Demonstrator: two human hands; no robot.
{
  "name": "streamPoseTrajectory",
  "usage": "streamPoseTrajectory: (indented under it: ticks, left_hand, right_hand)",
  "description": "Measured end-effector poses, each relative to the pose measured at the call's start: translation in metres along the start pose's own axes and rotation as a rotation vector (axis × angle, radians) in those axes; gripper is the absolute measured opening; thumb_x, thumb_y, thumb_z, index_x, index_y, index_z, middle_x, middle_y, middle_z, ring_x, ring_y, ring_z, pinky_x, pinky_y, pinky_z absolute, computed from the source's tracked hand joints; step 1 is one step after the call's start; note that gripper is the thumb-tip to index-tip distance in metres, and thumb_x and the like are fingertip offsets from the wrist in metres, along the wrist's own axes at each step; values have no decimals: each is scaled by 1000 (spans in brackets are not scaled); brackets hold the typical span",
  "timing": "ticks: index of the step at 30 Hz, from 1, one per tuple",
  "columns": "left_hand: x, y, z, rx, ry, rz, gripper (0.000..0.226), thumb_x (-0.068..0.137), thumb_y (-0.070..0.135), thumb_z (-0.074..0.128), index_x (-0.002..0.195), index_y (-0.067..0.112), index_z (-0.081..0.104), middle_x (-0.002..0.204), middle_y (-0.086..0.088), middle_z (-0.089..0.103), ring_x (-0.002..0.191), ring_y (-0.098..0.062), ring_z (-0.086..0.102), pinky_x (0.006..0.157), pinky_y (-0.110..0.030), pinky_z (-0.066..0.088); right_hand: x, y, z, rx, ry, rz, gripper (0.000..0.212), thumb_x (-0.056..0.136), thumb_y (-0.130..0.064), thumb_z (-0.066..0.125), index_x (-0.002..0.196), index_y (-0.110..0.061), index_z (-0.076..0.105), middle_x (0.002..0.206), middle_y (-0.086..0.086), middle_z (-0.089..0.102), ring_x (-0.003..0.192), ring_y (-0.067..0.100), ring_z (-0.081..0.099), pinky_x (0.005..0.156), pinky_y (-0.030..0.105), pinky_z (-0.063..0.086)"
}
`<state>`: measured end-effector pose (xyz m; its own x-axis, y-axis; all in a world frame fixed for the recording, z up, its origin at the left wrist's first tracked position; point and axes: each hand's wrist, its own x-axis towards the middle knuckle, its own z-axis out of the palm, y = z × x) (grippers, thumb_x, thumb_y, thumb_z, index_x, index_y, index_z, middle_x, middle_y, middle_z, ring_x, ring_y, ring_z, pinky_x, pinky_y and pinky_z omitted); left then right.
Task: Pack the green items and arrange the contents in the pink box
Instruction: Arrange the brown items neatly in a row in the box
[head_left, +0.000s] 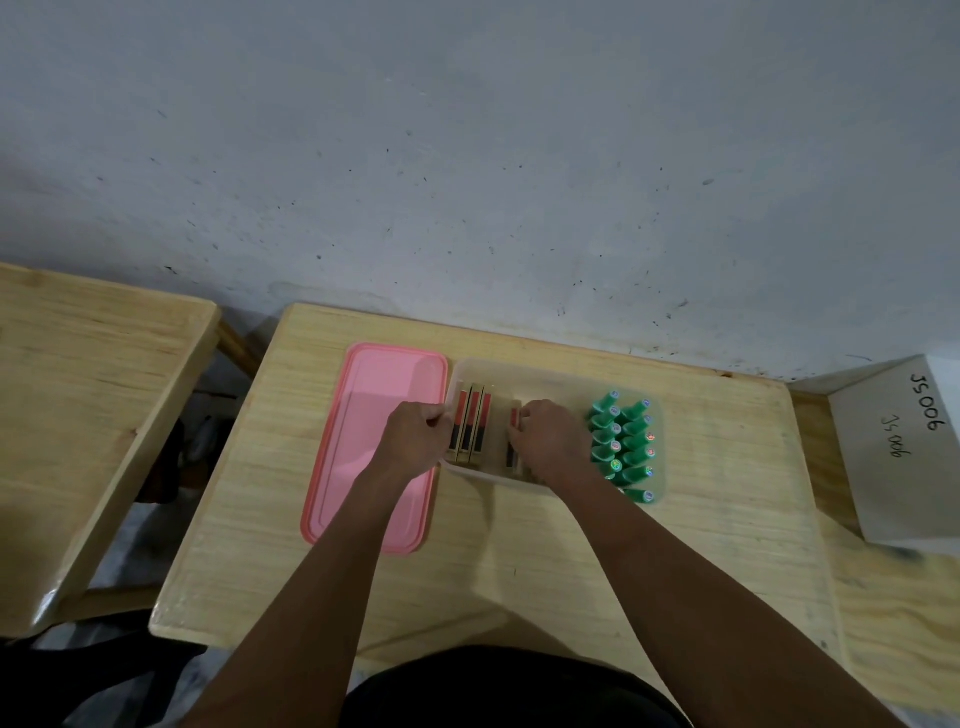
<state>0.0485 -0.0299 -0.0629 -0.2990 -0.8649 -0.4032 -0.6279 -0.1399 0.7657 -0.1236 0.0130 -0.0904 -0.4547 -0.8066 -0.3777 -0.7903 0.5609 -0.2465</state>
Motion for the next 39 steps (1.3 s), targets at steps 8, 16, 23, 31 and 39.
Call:
streamPoseTrajectory:
  ticks: [8,16,23,31,39]
  left_hand:
    - [2,-2,0,10,-8,-2,35,98,15,48,130,4,55,113,-14,69,68,-11,59,64,-15,48]
    - [0,1,0,11,-7,-11,35,97,15,48,130,5,55,114,-16,69,67,-12,61,59,-12,47]
    - [-2,1,0,-7,10,9,34,97,13,48,128,2,56,111,-18,69,78,-19,65,73,-22,52]
    - [-6,6,-1,10,10,1,35,98,13,46,130,3,54,111,-21,69,72,-22,67,66,-24,53]
    - [-7,8,-2,4,-4,-13,34,98,13,46,130,3,55,103,-17,70,77,-29,68,67,-26,57]
  right_hand:
    - [4,-12,13,442,-81,15,20,91,-20,60,98,-7,74,101,14,73,90,30,68,84,45,55]
    - [8,13,-8,499,-62,-8,26,89,-13,58,112,-13,71,117,7,69,98,19,67,91,34,54]
    - [-4,31,-23,76,-30,64,23,90,-27,51,98,-13,68,98,5,69,91,26,67,74,33,52]
    - [-18,8,-4,25,-86,-22,43,88,-30,62,129,-19,53,120,8,62,109,28,60,85,38,52]
    - [-14,2,5,142,-65,86,50,82,-54,59,98,-7,64,94,8,66,88,27,66,65,30,47]
